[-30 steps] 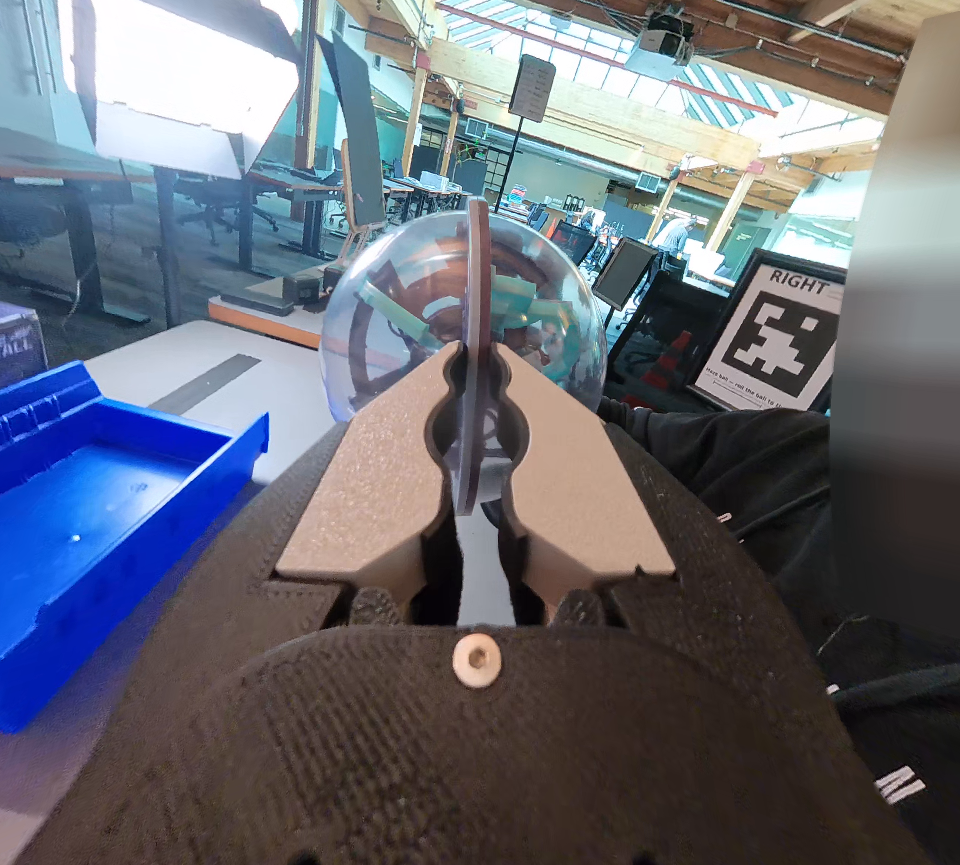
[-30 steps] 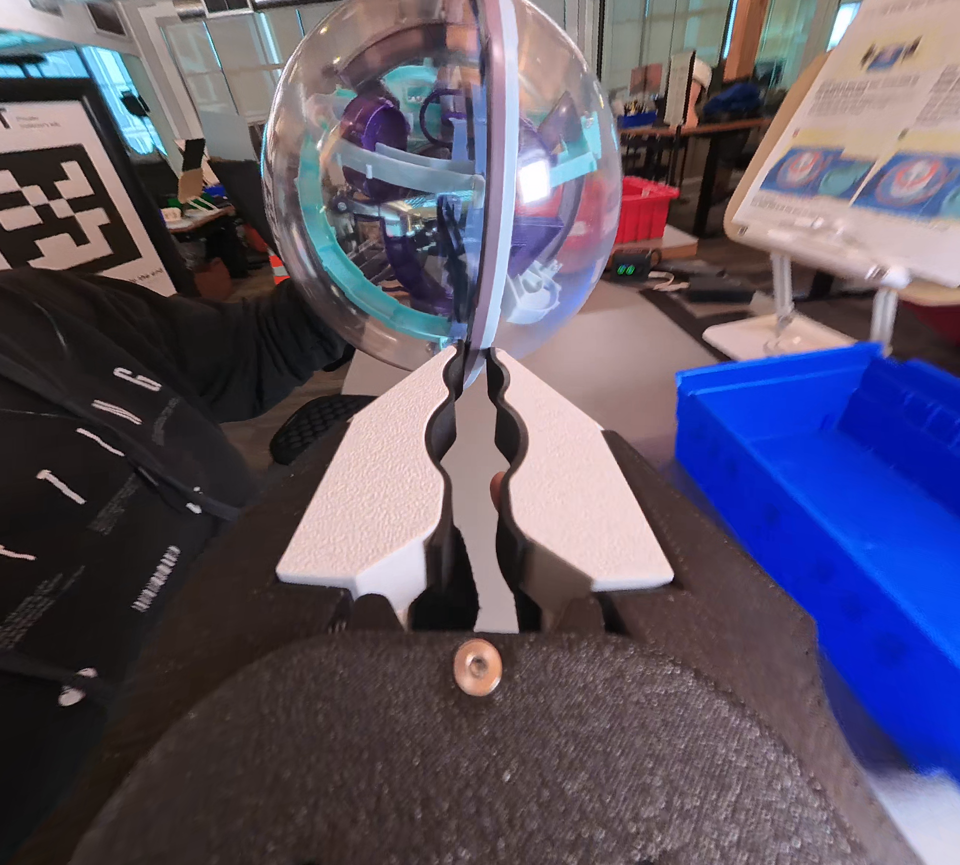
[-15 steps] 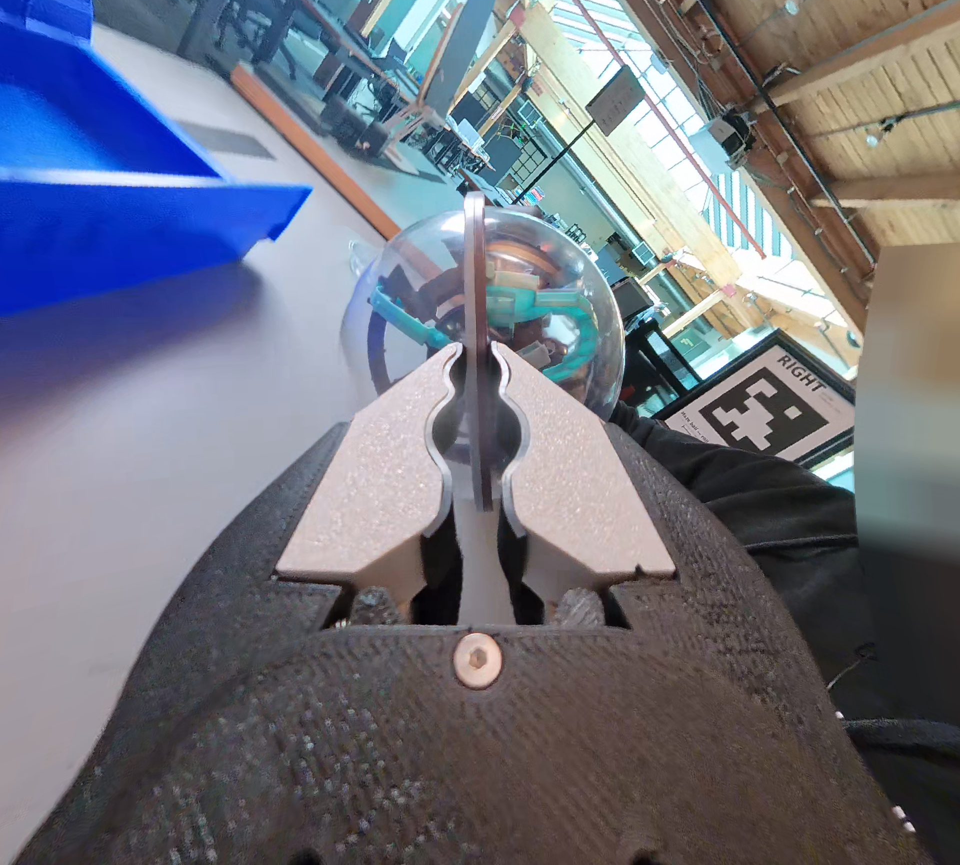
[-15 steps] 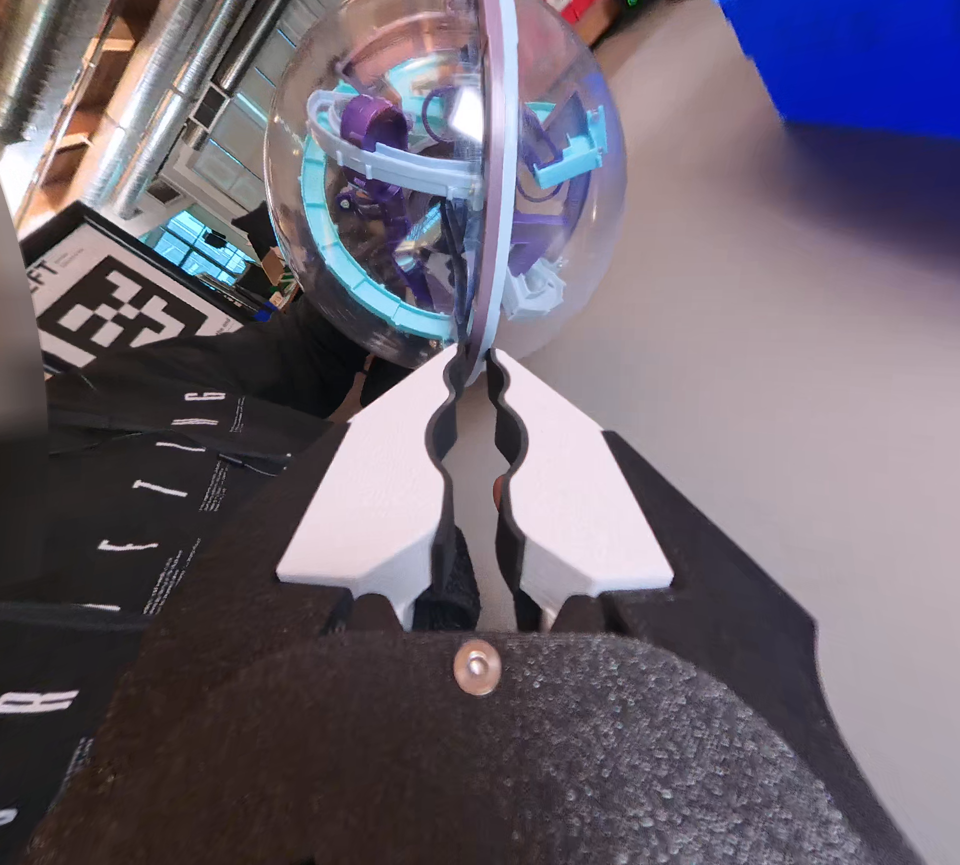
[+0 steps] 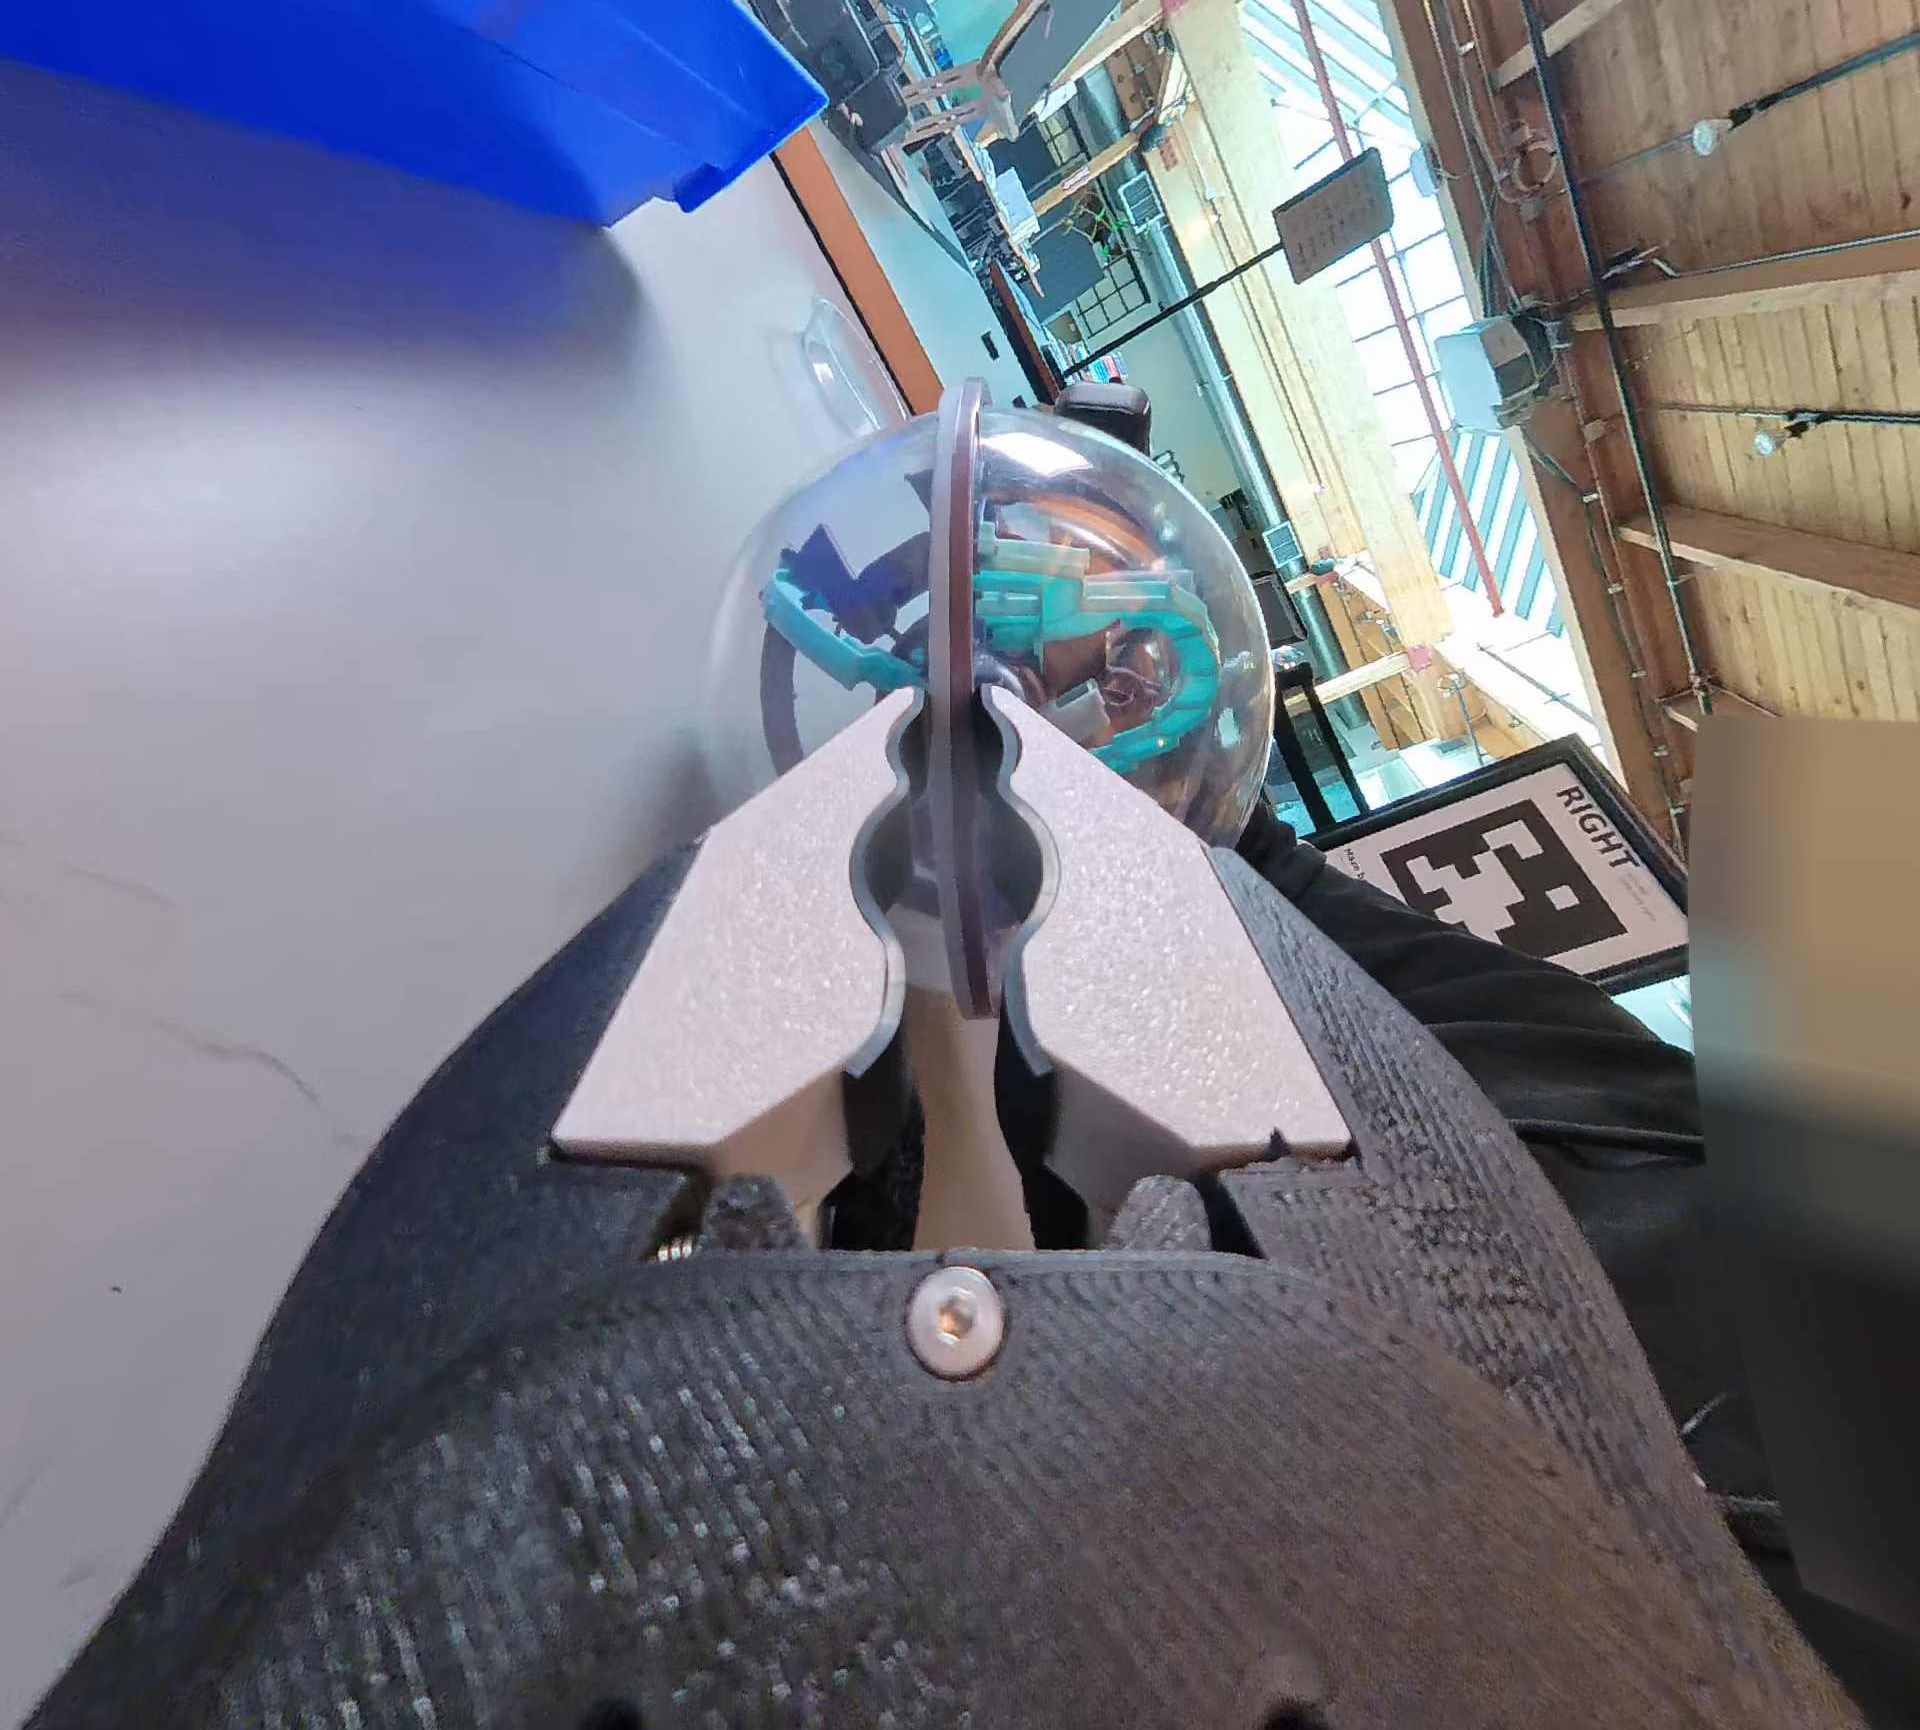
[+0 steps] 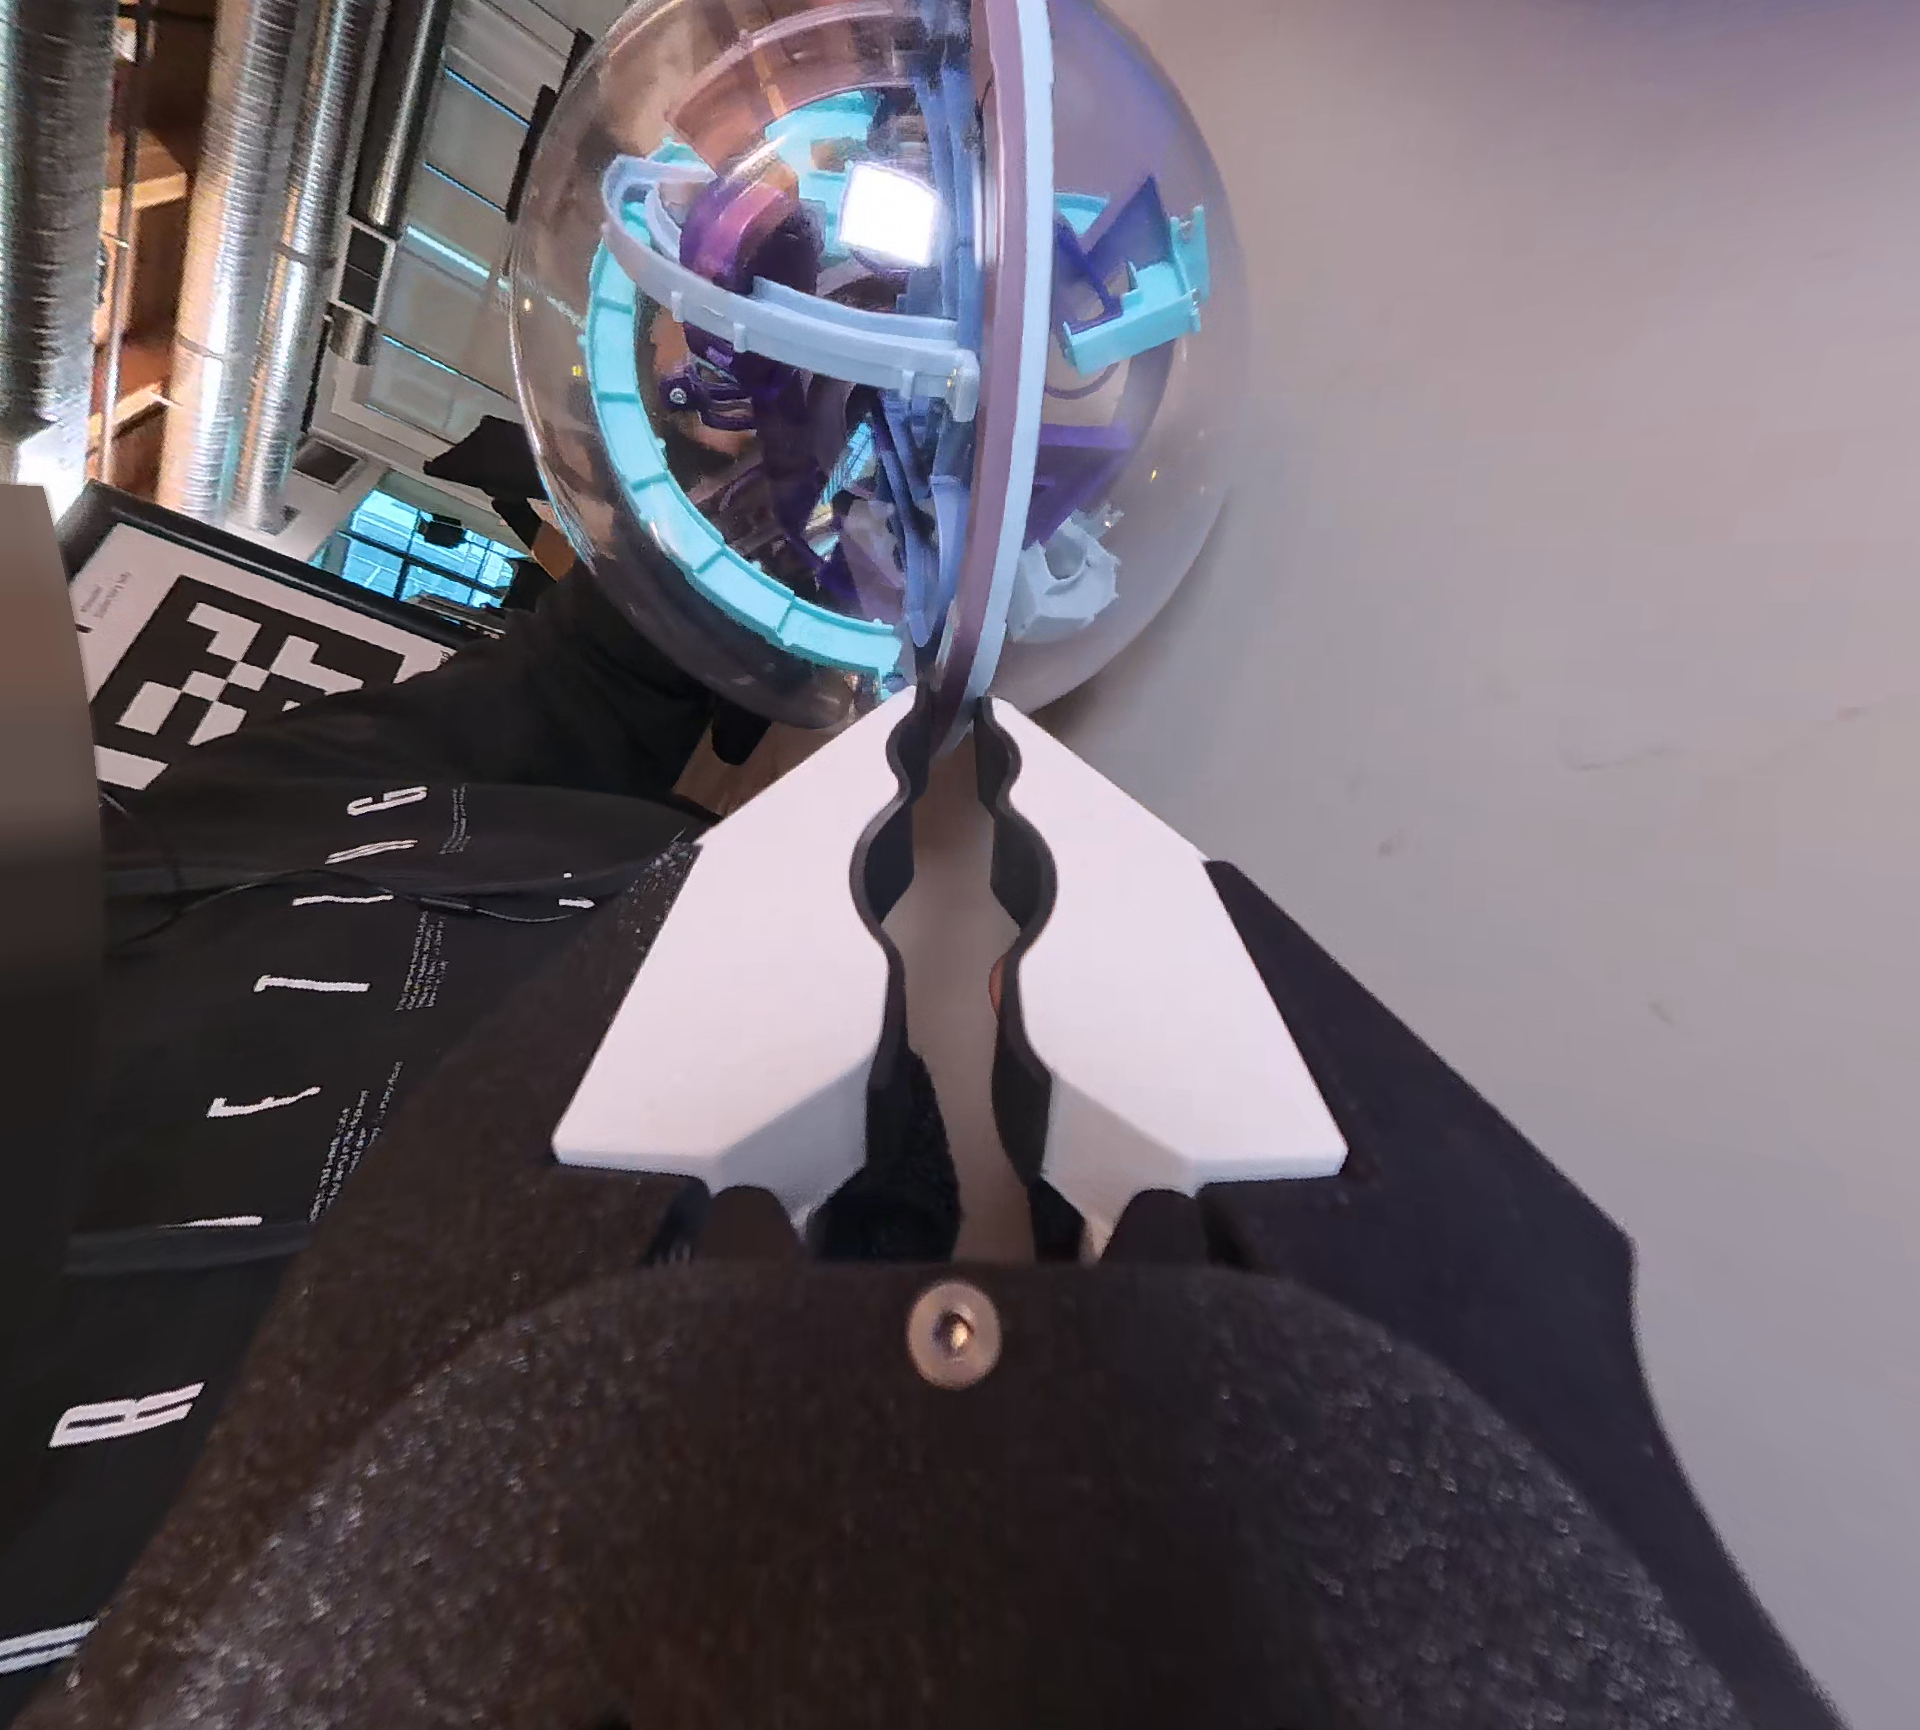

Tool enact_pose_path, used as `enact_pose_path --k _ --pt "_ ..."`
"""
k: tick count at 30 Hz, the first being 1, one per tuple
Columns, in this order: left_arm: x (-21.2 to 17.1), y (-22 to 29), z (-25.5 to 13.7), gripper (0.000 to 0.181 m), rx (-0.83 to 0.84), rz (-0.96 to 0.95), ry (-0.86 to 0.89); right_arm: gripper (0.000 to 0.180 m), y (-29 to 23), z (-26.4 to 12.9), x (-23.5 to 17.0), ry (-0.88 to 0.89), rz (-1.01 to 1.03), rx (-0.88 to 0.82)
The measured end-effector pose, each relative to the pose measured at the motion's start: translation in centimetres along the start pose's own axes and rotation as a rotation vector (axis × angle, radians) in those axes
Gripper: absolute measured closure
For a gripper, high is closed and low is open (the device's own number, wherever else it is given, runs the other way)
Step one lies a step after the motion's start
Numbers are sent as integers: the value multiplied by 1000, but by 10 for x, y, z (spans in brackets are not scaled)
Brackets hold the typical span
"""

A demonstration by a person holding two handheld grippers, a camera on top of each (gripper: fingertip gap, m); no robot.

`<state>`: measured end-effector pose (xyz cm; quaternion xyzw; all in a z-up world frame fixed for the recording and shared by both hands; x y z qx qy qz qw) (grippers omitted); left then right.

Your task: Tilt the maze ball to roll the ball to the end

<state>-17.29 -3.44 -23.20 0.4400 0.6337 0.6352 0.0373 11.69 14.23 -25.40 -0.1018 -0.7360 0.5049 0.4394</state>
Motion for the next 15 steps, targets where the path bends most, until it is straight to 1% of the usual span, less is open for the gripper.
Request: enact_pose_path --k 4,6,9,12,14,15 --pt "1 -4 0 174 2 -16 9 173 2 0 2 35 -26 15" --pt "2 -8 0 174 6 -25 11 173 2 -1 4 61 -77 8" --pt "2 -12 1 175 -5 -44 12 170 -3 -1 5 73 -217 -56" --pt "3 -14 2 174 -9 -47 11 166 -12 0 5 48 -378 -153" --pt "4 -15 2 175 -11 -52 15 158 -20 1 4 32 -515 -219" --pt "4 -16 2 174 -16 -59 20 157 -24 0 3 26 -601 -261"
Point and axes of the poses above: each gripper's, where its closed fingertips meet, z out along the fingers, x out of its top, y = z × x across the jaws, the point moved 10 cm from there along -z, back along the fingers, and after that the axes turned 9 degrees about x, right-handed, at the moved point
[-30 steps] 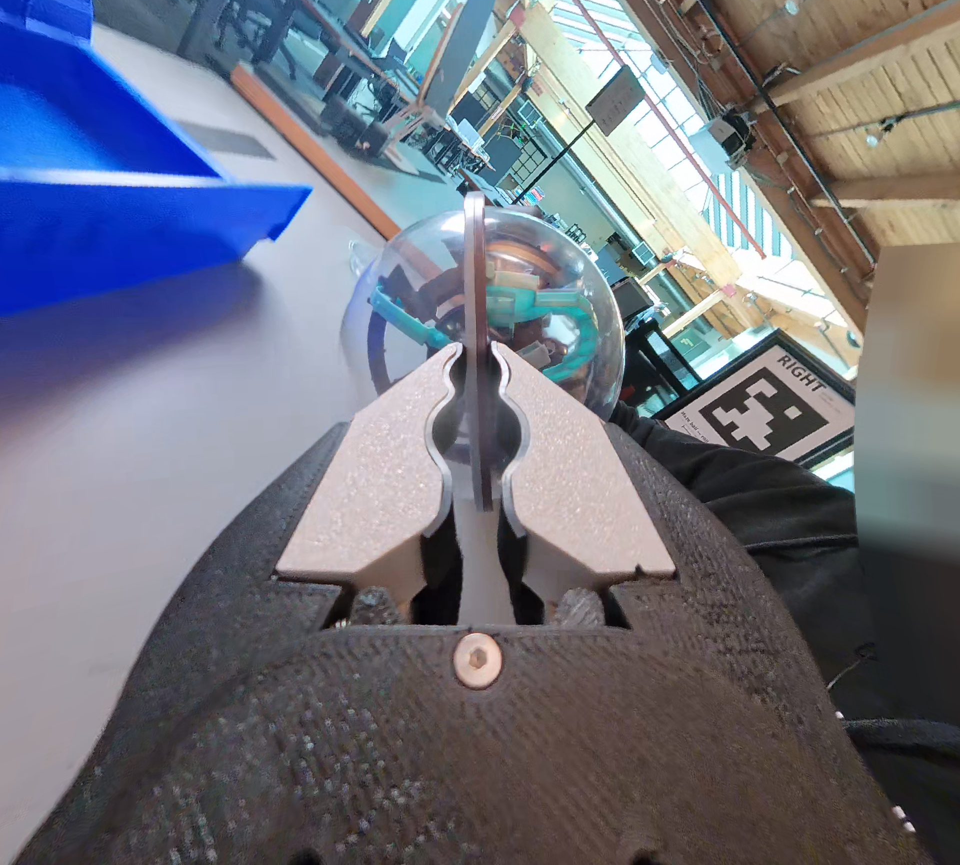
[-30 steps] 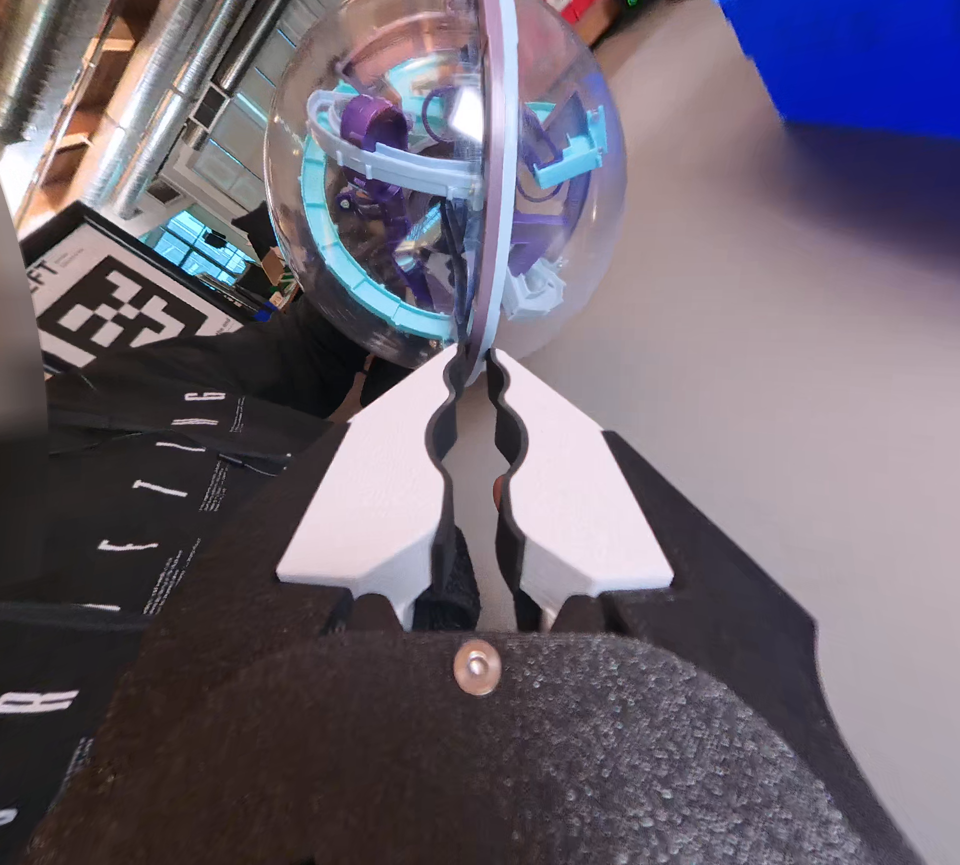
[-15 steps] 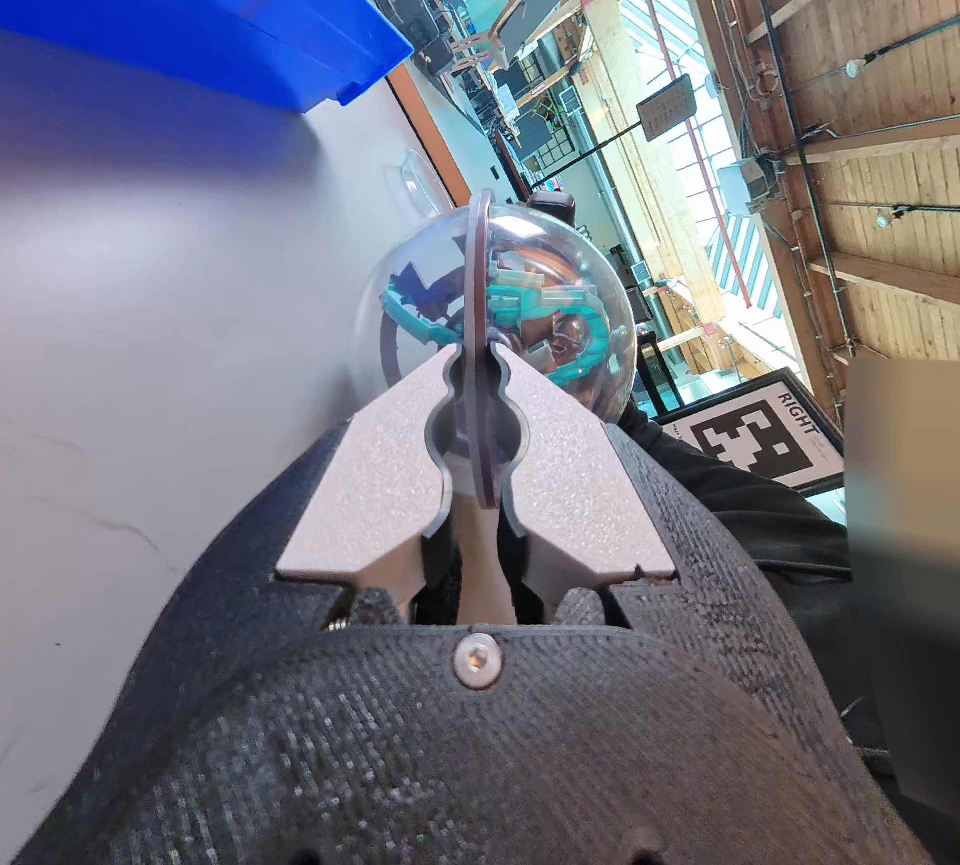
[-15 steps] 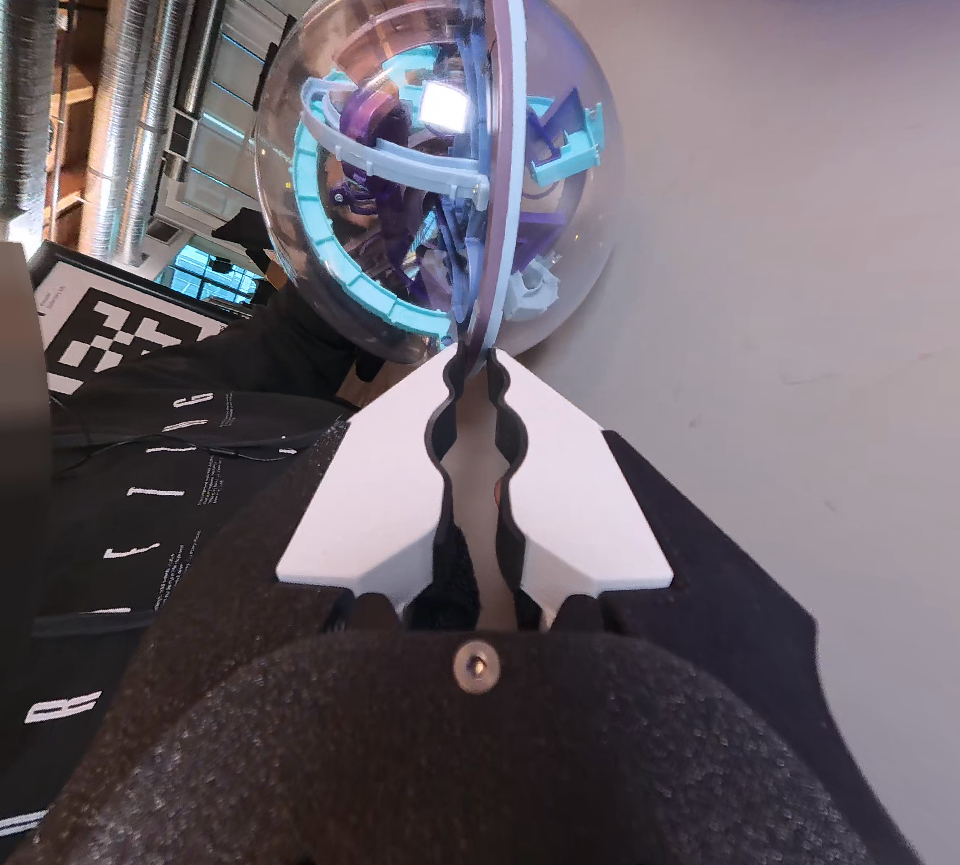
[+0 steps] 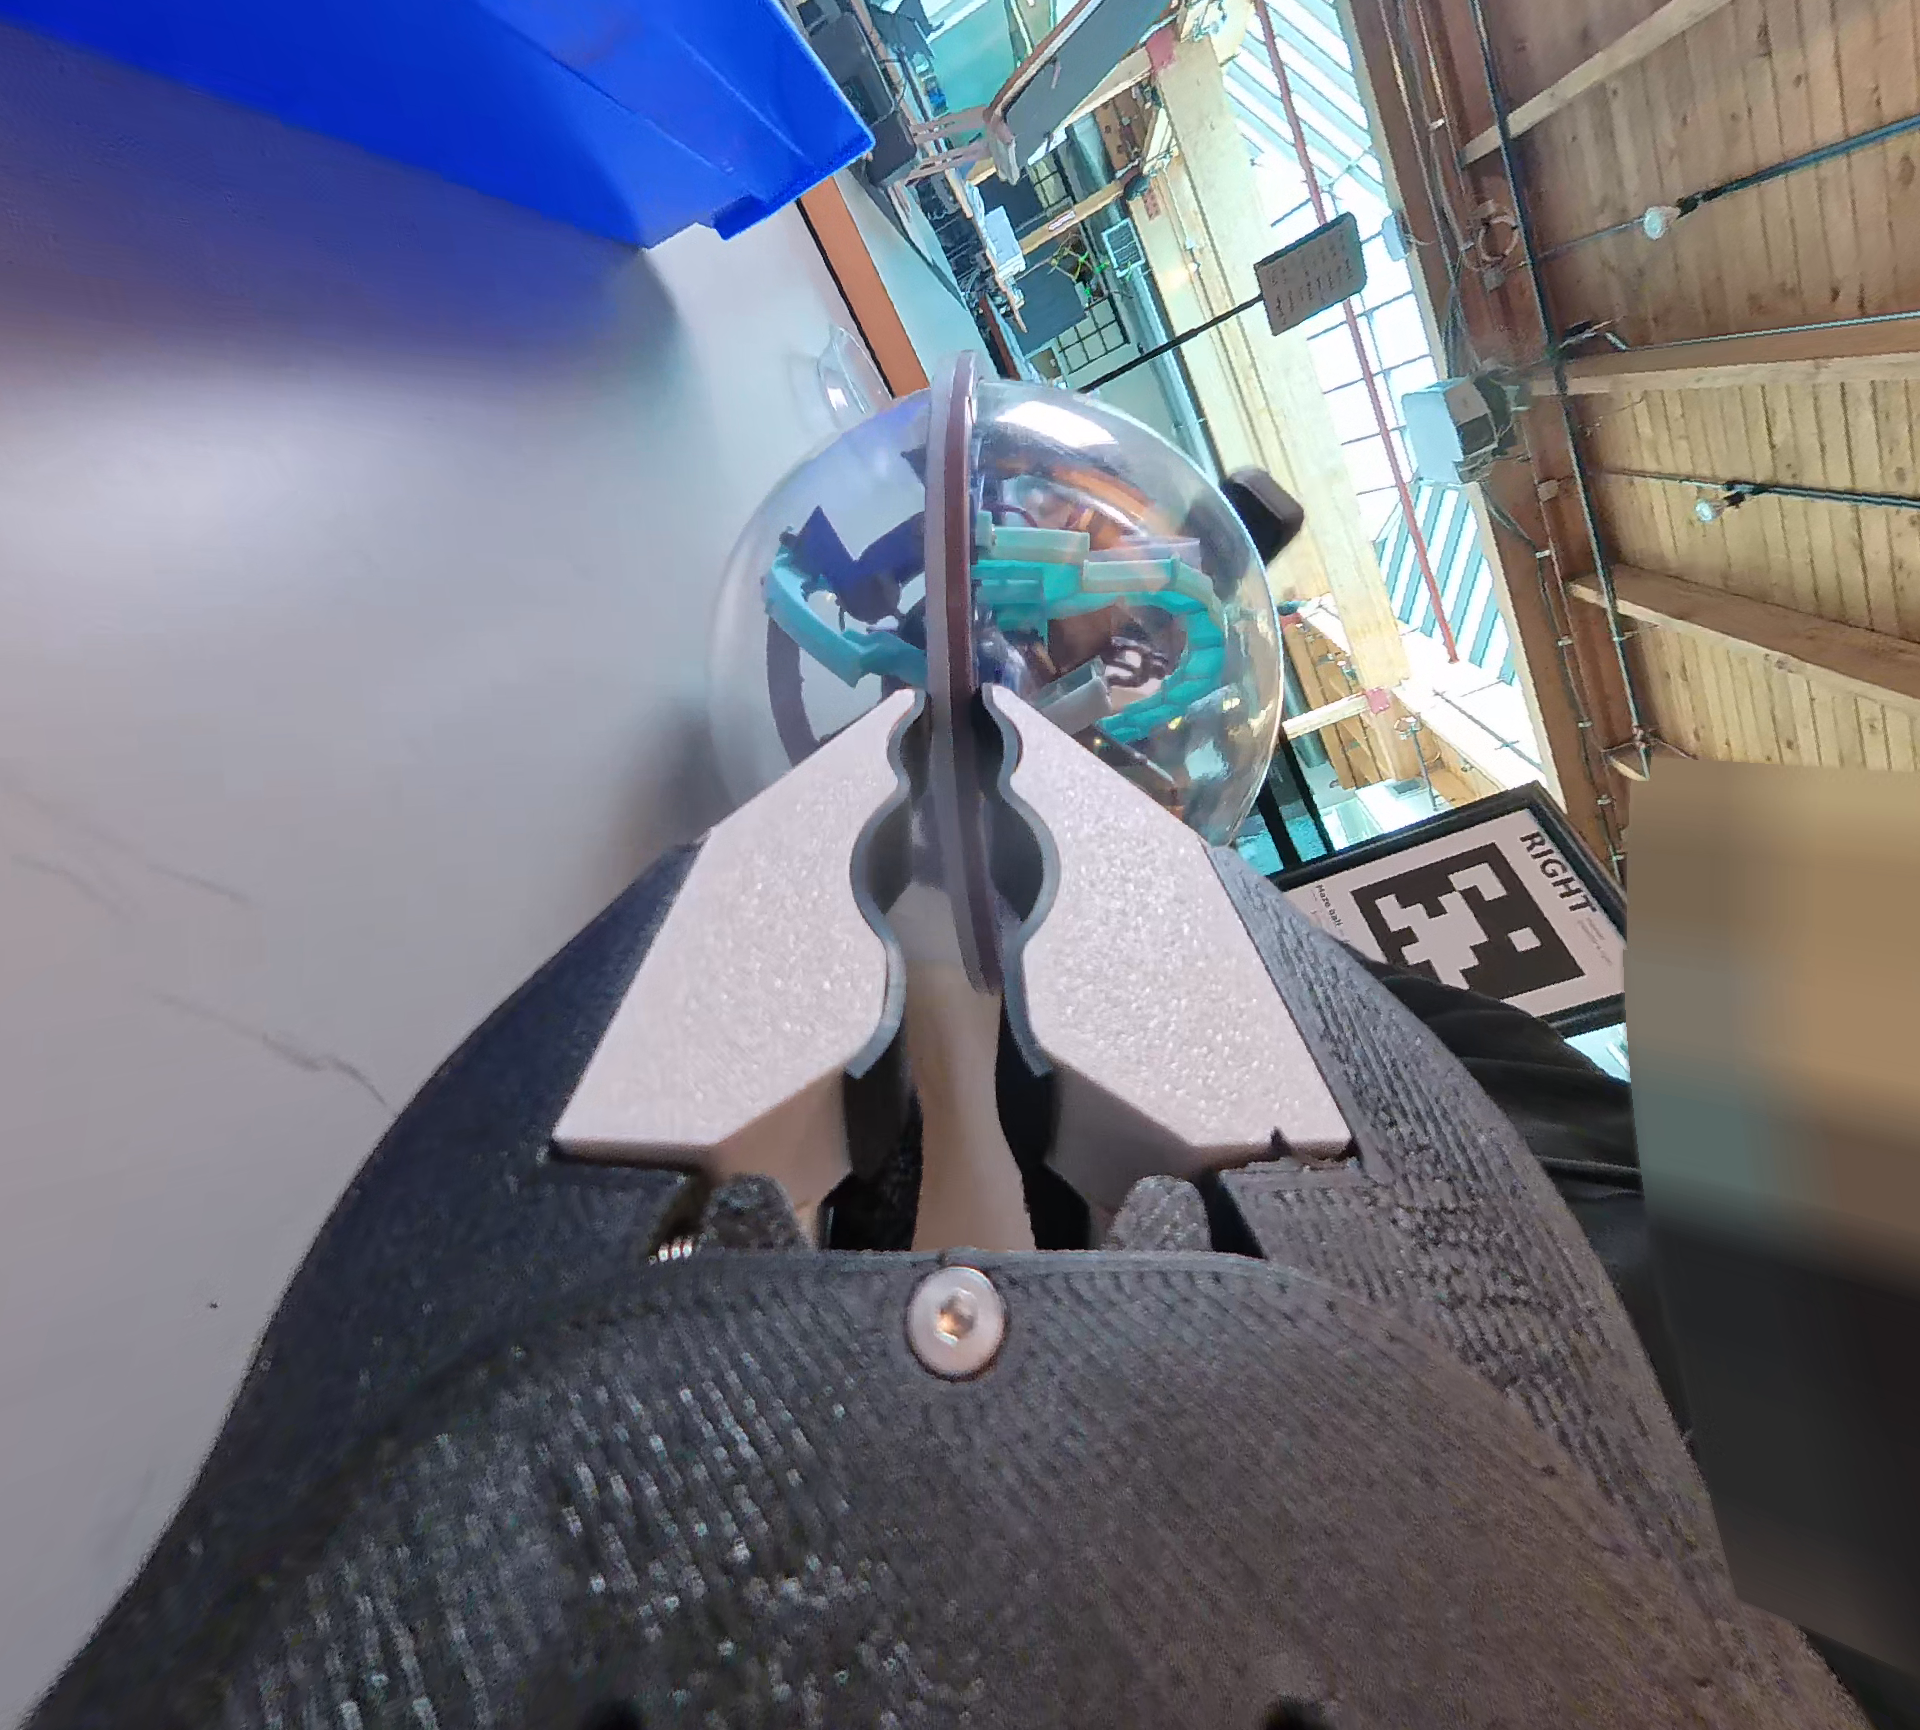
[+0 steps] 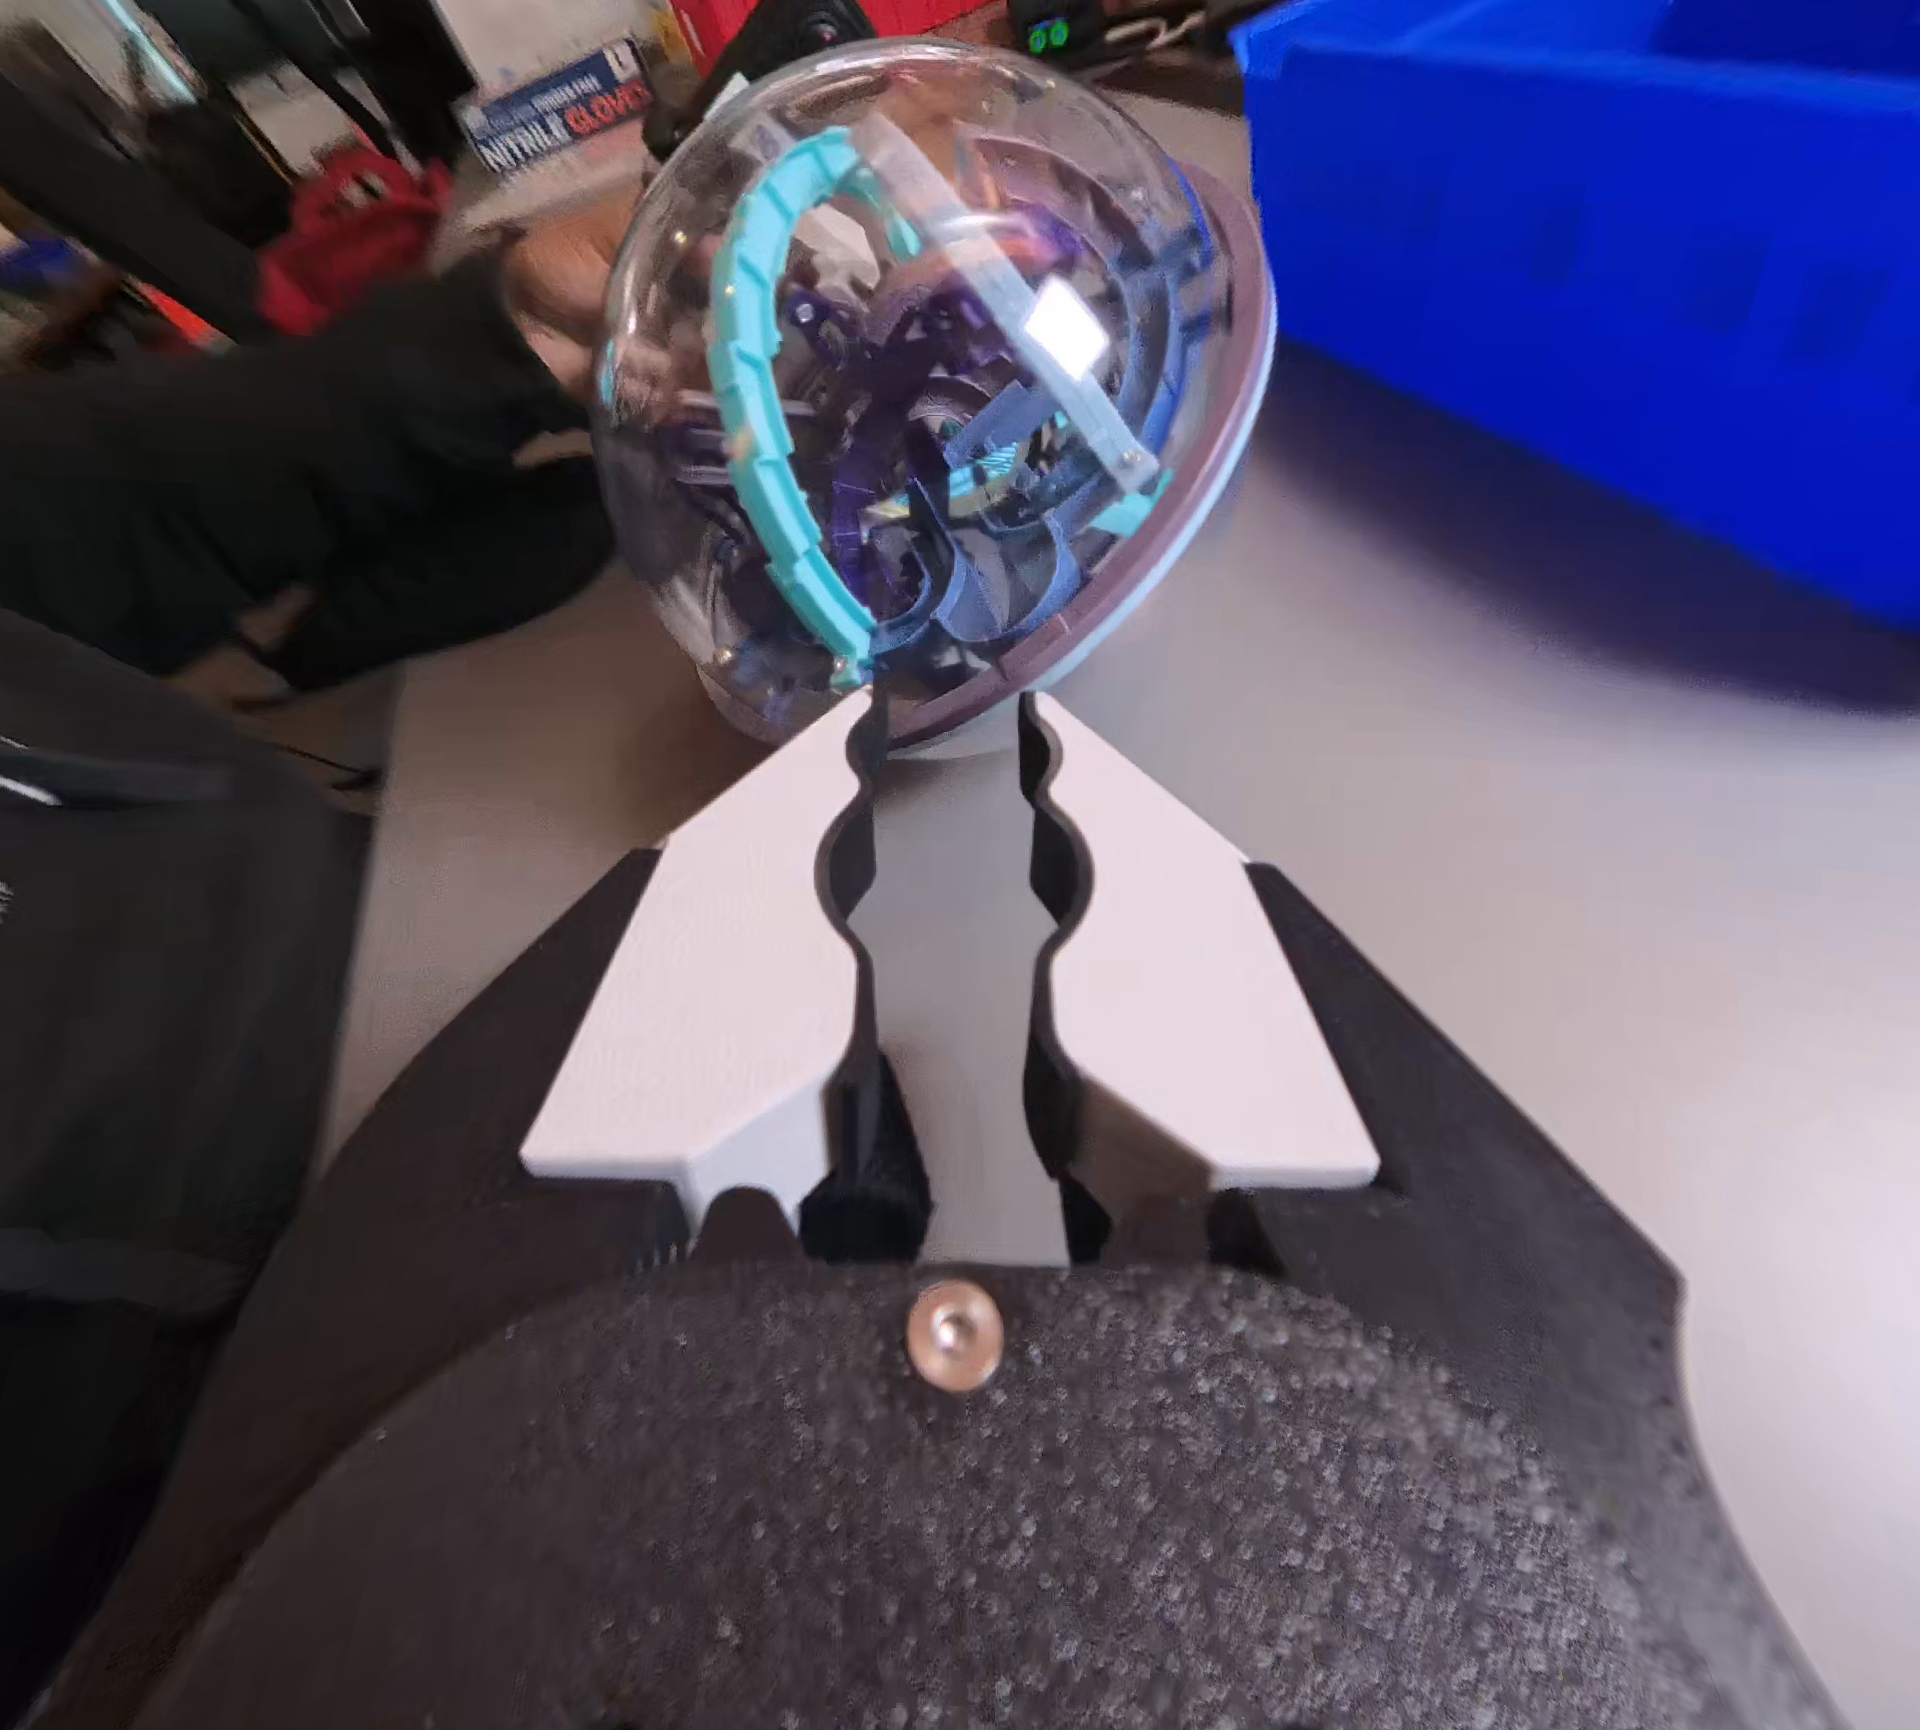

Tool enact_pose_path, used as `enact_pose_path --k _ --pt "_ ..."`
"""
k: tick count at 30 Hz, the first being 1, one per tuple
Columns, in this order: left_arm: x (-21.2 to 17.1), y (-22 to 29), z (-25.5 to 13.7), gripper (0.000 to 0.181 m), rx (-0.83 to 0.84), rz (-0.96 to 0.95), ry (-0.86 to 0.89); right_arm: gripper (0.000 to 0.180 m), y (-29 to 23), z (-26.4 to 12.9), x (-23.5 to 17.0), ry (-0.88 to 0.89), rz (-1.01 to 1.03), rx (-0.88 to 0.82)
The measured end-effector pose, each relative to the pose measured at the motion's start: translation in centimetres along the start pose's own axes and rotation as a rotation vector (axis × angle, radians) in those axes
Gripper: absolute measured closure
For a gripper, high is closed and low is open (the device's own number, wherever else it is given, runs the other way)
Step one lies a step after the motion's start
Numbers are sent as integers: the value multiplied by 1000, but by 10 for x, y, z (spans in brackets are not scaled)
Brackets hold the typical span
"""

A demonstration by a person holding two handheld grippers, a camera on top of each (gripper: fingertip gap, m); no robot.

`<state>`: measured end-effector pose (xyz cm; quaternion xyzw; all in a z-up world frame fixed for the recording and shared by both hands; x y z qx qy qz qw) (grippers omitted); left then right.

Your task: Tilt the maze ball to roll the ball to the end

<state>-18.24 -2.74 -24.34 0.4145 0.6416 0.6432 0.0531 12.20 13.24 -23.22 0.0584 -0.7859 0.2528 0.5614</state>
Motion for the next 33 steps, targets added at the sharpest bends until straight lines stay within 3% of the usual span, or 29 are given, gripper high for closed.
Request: enact_pose_path --k 8,14,22,29,33 --pt "6 -4 -3 175 -4 -35 32 156 -43 10 -12 -195 -973 -400" --pt "10 -8 0 175 -17 -83 47 153 -49 35 -32 -340 -1388 -541" --pt "13 -16 2 175 -39 -139 56 171 -41 47 -39 -370 -1582 -657" --pt "13 -12 -1 173 -67 -80 63 174 -41 47 -42 -394 -1647 -646" --pt "16 -3 -8 152 -56 46 100 174 -43 47 -42 -387 -1665 -643"
Point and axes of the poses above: each gripper's, where its closed fingertips meet, z out along the fingers, x out of its top, y = z × x across the jaws, the point moved 10 cm from there along -z, back along the fingers, and after that the axes turned 9 degrees about x, right-handed, at the moved point
